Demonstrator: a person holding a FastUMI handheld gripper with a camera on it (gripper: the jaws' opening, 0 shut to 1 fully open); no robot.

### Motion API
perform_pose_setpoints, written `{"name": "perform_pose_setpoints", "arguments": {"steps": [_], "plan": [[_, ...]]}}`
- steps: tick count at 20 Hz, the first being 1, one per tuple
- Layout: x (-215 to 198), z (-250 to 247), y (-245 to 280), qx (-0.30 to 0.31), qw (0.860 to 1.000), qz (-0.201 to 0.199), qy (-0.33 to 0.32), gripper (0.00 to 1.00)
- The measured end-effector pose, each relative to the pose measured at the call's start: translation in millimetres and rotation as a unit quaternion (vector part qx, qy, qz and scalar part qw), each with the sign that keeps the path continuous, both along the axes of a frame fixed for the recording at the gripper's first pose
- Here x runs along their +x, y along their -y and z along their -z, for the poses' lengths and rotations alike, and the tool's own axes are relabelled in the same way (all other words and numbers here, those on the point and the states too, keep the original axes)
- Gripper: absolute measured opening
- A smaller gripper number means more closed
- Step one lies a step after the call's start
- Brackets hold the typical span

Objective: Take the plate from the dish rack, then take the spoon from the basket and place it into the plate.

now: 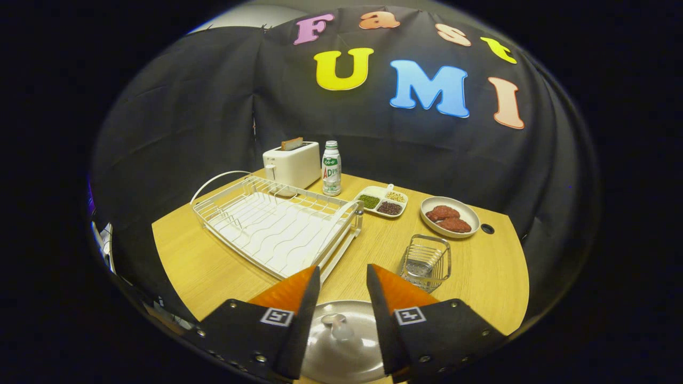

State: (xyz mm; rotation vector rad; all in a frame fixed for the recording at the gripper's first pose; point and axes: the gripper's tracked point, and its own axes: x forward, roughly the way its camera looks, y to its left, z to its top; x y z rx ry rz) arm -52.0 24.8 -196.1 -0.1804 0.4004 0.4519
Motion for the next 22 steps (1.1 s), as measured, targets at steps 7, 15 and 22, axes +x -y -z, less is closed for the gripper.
{"name": "perform_pose_setpoints", "arguments": {"steps": [7,15,22], "plan": [[6,-82,67,0.046,0.99,0.1,0.092,0.63],[-9,-199,136,0.1,0.947,0.184,0.245,0.96],[-8,-176,170,0.099,0.945,0.197,0.242,0.96]]}}
